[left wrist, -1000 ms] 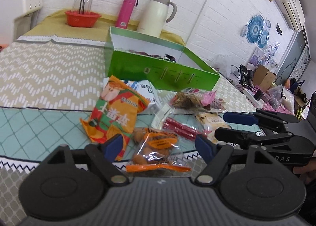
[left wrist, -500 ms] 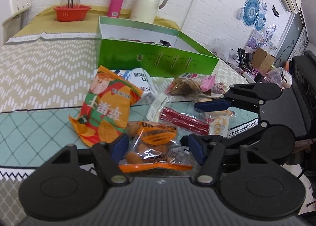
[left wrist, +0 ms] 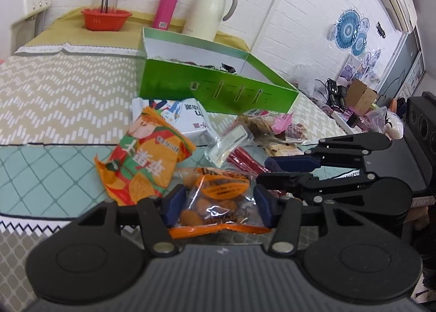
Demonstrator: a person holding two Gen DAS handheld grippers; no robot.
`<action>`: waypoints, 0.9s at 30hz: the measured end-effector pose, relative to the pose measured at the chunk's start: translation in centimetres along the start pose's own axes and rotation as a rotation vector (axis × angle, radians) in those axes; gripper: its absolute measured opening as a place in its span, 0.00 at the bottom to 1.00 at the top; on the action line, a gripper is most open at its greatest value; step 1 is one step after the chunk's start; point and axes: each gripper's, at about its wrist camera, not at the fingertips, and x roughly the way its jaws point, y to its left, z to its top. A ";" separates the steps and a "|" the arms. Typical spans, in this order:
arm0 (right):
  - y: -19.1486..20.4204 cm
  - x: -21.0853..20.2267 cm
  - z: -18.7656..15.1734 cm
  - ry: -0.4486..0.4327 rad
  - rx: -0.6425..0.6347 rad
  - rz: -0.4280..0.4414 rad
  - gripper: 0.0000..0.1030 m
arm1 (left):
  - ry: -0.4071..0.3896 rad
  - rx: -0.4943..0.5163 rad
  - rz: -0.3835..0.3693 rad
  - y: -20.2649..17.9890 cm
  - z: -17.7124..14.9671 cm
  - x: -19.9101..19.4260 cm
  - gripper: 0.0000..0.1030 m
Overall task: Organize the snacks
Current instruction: 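Carry both held snacks into the green box and open both grippers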
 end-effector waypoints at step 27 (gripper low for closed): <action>-14.3 -0.4 5.5 -0.216 0.308 -0.300 0.39 | -0.162 -0.062 0.077 2.8 17.5 7.7 0.51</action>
